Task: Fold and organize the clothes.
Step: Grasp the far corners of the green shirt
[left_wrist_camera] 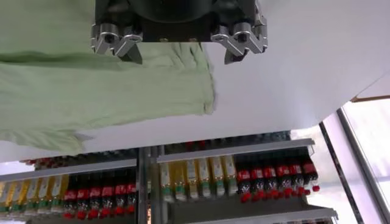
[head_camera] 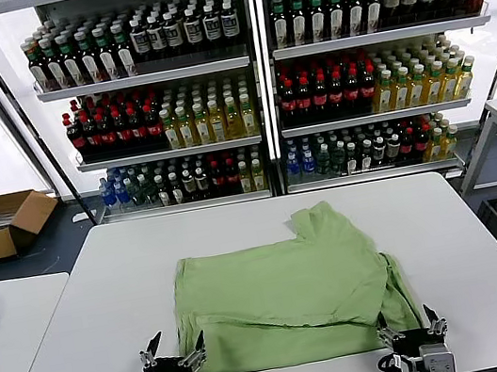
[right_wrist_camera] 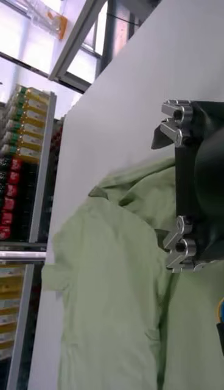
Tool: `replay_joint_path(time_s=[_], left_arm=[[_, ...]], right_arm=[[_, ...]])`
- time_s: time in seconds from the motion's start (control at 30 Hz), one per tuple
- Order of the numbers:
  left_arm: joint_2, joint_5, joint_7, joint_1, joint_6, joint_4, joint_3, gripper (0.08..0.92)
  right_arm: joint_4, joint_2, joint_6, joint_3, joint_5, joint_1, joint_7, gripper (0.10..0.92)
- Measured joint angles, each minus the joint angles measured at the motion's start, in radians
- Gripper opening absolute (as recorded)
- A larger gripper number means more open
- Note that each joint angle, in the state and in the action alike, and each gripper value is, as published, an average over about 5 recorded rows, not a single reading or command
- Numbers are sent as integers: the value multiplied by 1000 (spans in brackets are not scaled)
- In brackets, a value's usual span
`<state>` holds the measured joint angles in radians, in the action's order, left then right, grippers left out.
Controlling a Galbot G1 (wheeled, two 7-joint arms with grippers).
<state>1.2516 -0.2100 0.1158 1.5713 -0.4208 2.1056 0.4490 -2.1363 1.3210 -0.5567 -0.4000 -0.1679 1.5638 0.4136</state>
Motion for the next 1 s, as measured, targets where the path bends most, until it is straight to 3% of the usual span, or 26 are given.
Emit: replay_joint_path(time_s=[1.0], left_arm=[[-109,-117,-37,-282,-60,-161,-54,823]], right_arm=[[359,61,-21,55,-101,-538,8,823]])
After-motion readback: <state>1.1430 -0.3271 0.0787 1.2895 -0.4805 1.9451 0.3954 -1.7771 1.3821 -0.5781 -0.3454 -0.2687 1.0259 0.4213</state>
